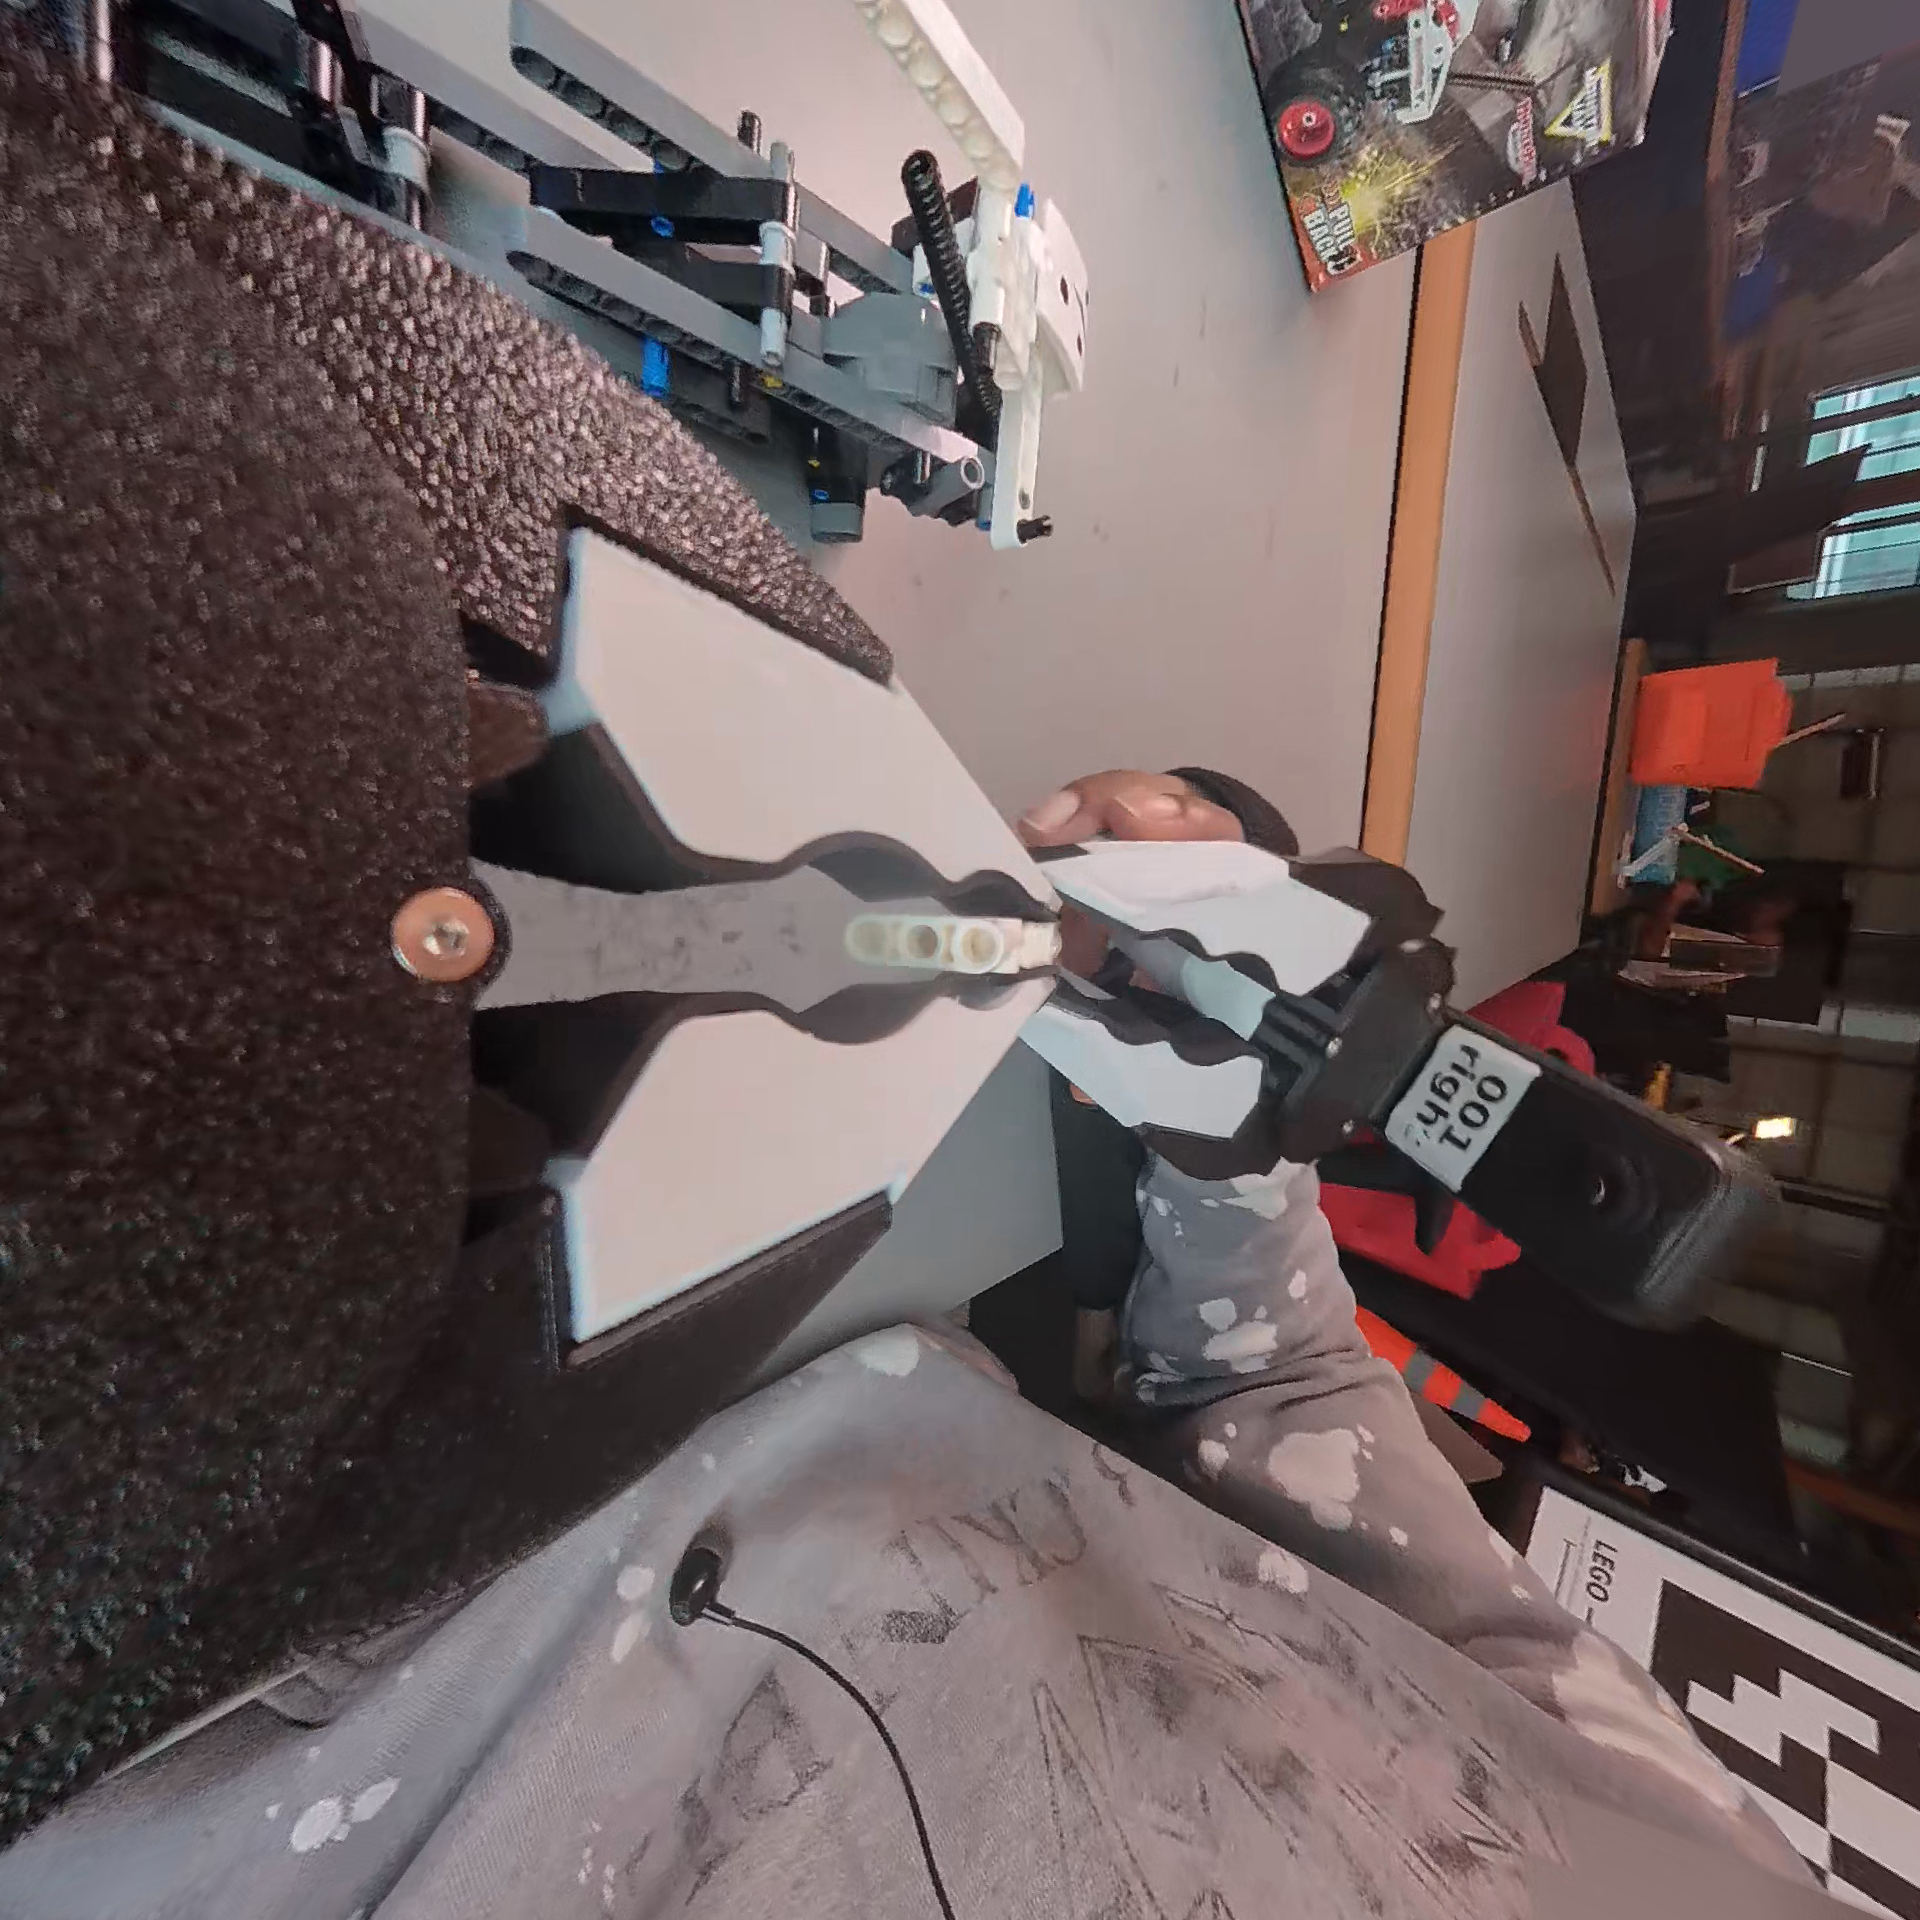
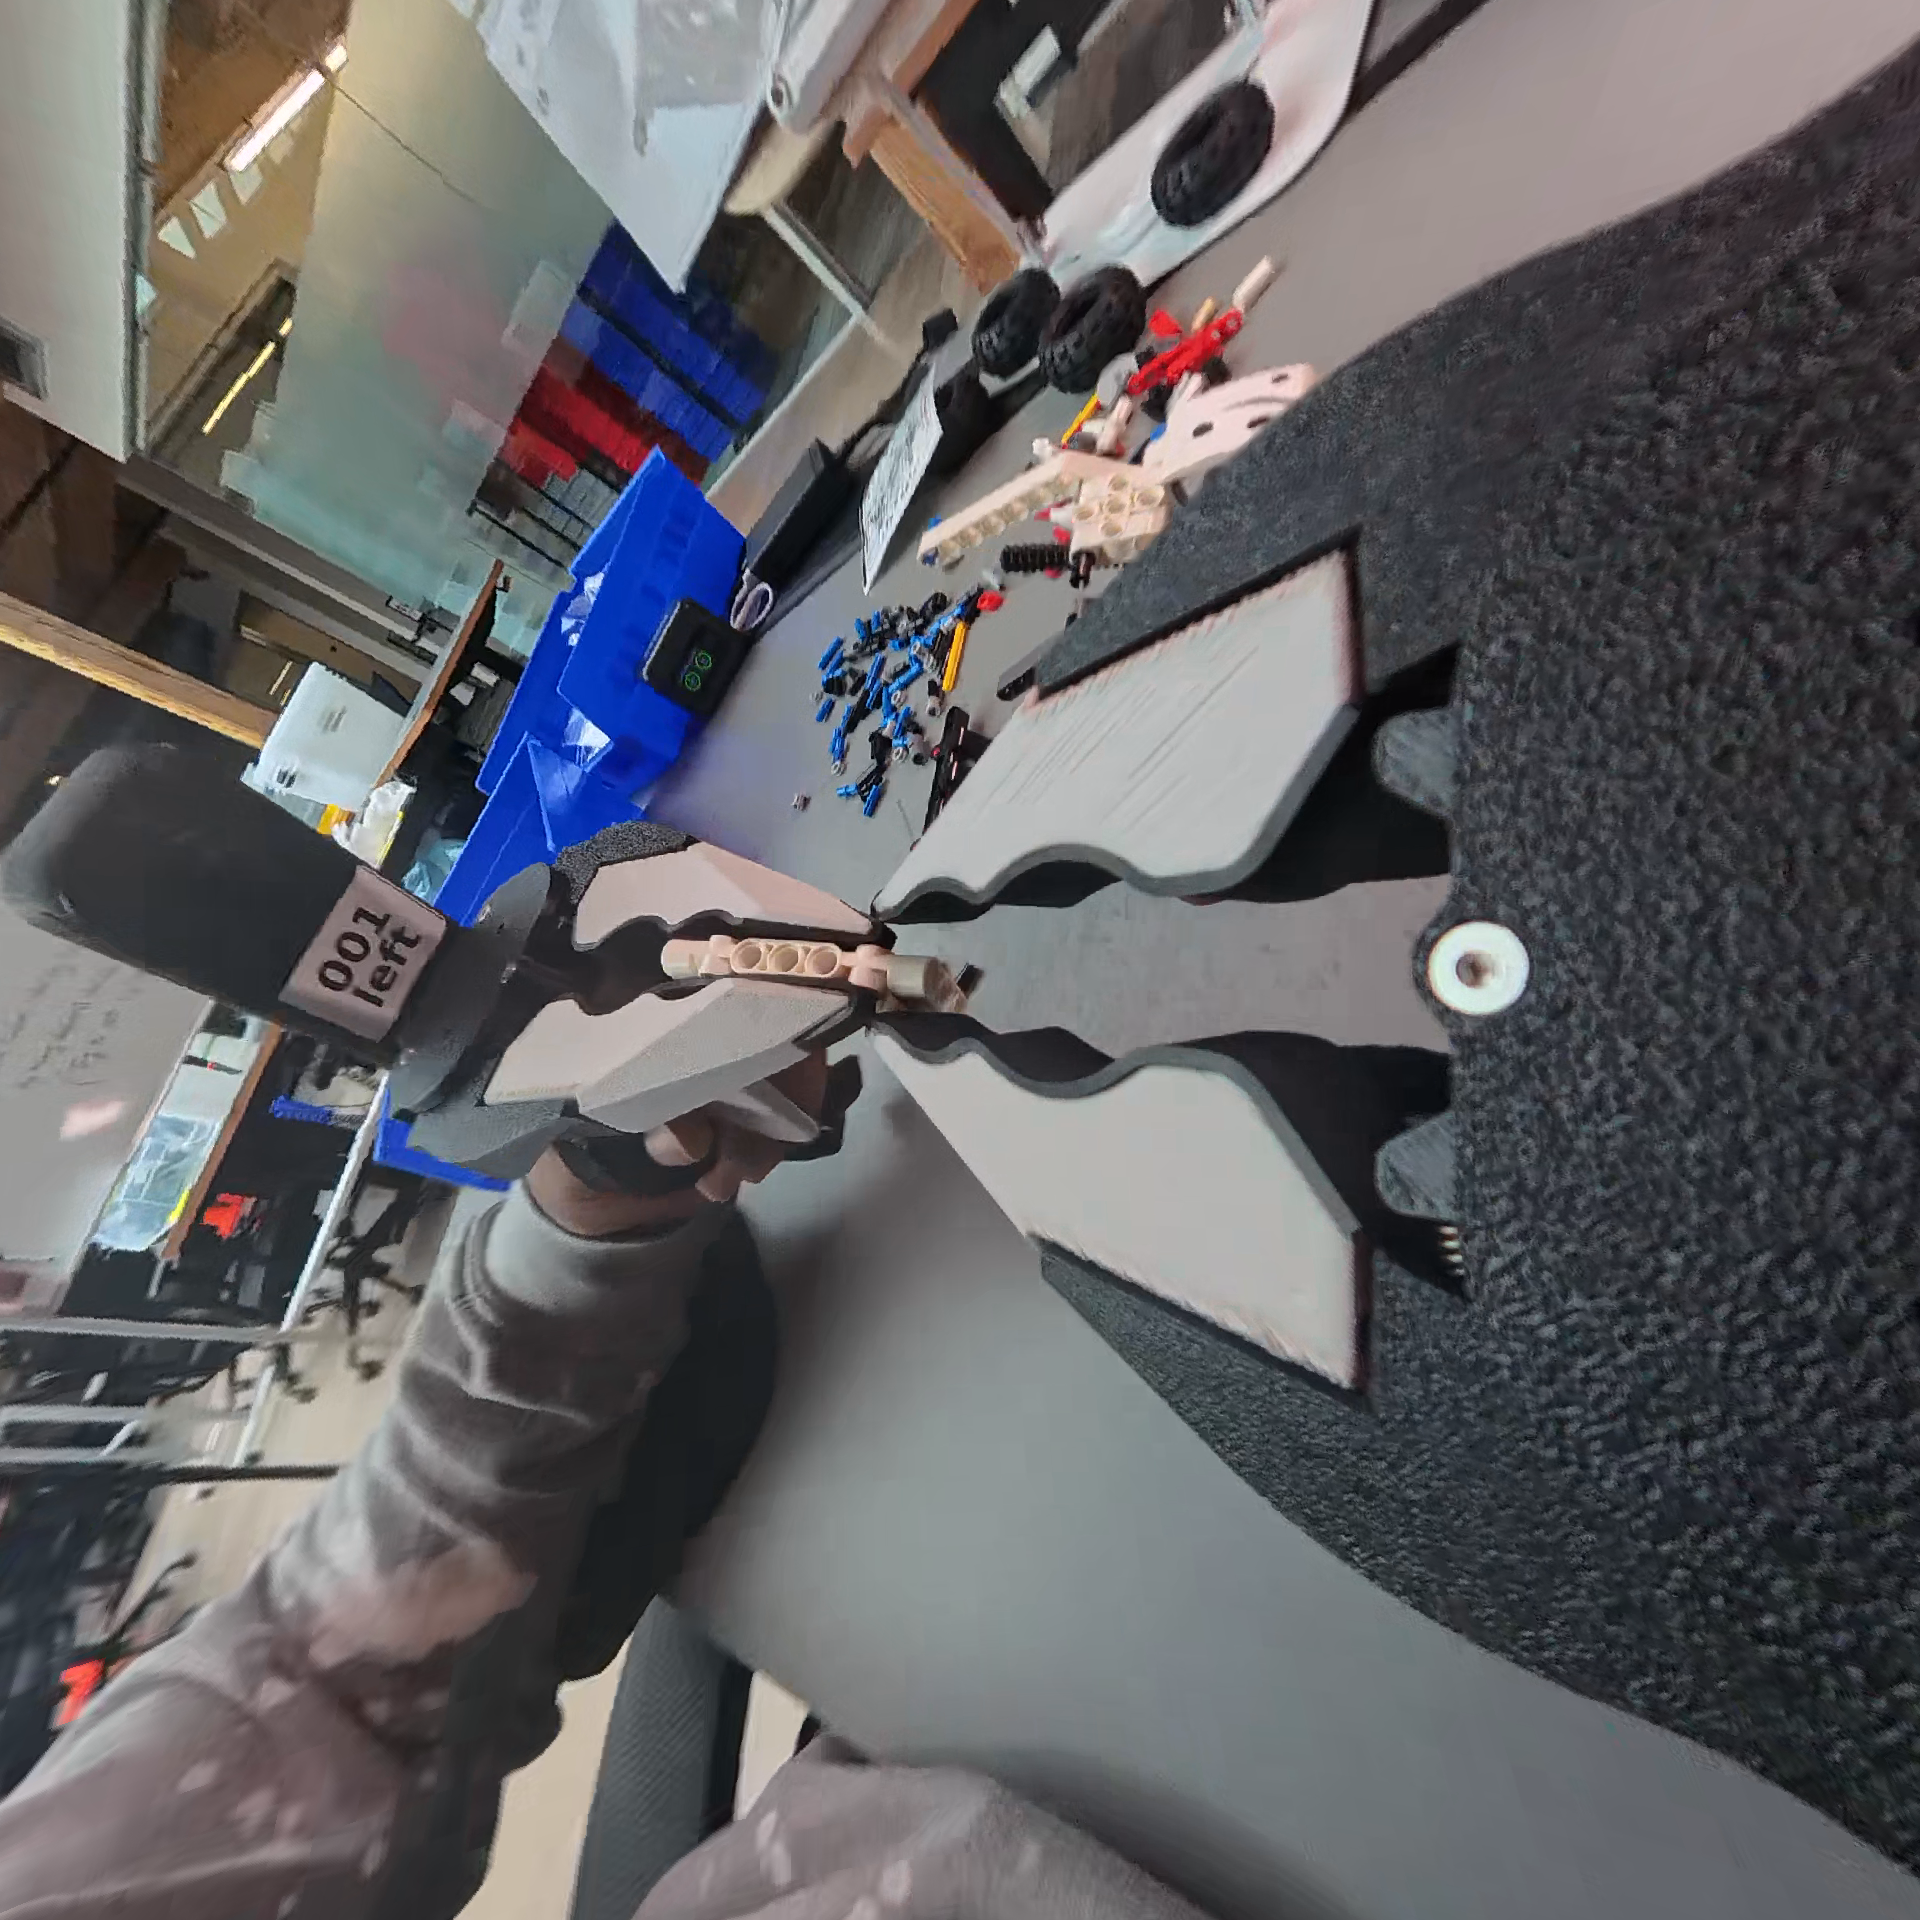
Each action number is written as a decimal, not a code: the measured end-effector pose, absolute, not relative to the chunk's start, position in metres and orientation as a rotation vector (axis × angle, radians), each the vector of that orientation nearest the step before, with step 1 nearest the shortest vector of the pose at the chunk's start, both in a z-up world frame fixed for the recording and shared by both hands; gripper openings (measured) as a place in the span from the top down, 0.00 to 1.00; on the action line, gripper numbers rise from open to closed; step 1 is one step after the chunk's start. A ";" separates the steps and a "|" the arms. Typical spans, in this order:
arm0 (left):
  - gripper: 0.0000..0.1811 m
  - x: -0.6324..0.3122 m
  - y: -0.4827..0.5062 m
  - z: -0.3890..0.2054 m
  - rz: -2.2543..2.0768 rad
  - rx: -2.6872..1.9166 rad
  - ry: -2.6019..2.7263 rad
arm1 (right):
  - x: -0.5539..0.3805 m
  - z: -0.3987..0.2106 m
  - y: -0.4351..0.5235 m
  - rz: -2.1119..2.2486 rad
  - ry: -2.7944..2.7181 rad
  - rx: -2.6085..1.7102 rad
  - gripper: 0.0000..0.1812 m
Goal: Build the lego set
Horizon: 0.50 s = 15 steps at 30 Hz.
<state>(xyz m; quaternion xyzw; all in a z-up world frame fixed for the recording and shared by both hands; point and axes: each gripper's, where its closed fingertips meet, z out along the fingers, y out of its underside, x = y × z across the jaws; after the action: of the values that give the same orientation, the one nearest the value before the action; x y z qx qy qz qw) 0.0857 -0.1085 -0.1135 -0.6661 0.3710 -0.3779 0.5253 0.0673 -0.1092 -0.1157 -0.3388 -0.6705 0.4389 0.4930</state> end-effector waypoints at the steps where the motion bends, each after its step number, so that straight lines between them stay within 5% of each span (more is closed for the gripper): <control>1: 0.95 0.083 -0.110 -0.116 -0.911 -1.621 0.901 | 0.065 -0.119 -0.108 0.959 -1.642 -0.773 0.91; 3: 0.78 0.078 -0.114 -0.118 -0.992 -1.684 0.882 | 0.059 -0.127 -0.098 0.639 -1.638 -0.621 0.96; 9: 0.72 0.045 -0.108 -0.146 -1.100 -1.935 0.710 | 0.057 -0.140 -0.090 0.188 -1.620 -0.337 0.96; 12: 0.85 0.044 -0.106 -0.162 -1.038 -2.003 0.724 | 0.052 -0.148 -0.097 0.099 -1.636 -0.250 0.97; 15: 0.86 0.043 -0.108 -0.165 -0.953 -1.998 0.811 | 0.051 -0.154 -0.098 0.164 -1.663 -0.300 0.96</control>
<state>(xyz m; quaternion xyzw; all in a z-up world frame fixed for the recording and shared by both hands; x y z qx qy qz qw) 0.0428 -0.1085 -0.1650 -0.7832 0.3179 -0.3735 0.3821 0.0509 -0.0980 -0.1536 -0.1328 -0.7350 0.0726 0.6609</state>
